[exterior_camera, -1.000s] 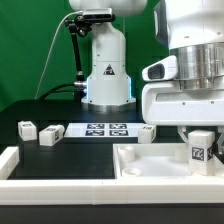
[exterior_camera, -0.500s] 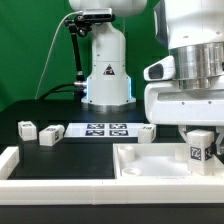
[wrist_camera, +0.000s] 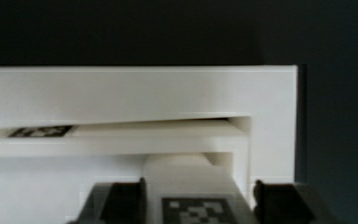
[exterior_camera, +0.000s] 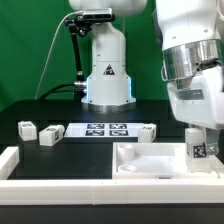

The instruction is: Assemble one leg

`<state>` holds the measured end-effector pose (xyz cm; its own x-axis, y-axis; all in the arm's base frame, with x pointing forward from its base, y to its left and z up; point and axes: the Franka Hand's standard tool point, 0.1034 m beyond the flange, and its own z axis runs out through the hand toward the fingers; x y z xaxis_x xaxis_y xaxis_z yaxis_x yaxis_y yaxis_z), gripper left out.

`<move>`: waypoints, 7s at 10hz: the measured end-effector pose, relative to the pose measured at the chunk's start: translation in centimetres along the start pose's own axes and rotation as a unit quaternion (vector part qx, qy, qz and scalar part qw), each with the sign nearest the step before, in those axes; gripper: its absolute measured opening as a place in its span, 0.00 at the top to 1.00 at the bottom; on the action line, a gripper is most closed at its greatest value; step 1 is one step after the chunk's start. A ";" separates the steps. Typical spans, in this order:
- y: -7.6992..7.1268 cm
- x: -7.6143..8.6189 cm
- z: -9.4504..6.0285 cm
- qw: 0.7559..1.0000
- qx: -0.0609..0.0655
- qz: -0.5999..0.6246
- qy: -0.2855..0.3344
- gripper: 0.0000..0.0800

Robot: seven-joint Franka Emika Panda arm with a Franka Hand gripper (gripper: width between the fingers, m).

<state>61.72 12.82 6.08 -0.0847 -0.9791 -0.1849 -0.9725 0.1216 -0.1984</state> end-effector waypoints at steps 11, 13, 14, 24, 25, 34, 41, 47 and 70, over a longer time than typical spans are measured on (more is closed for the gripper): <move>0.0 -0.2 0.0 0.966 -0.008 -0.257 0.004 0.19; -0.4 0.1 -0.3 0.923 -0.011 -0.385 0.014 0.19; -0.6 0.4 -0.5 0.894 -0.012 -0.447 0.018 0.19; -0.9 0.5 -0.7 0.786 -0.016 -0.617 0.029 0.19; -0.8 0.0 -0.7 0.721 -0.025 -0.692 0.033 0.19; -0.9 0.1 -0.7 0.487 -0.058 -0.871 0.037 0.42; -1.3 0.9 -0.7 0.664 -0.026 -0.746 0.053 0.64; -1.3 1.8 -0.9 0.887 -0.006 -0.457 0.062 0.63; -1.0 1.5 -1.2 0.823 -0.041 -0.564 0.058 0.19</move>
Offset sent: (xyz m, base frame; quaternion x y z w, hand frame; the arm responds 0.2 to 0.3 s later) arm 0.0000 0.0000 0.0000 0.0000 0.0000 0.0000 1.0000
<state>62.35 11.01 7.20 0.8656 -0.4721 0.1668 -0.4587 -0.8812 -0.1142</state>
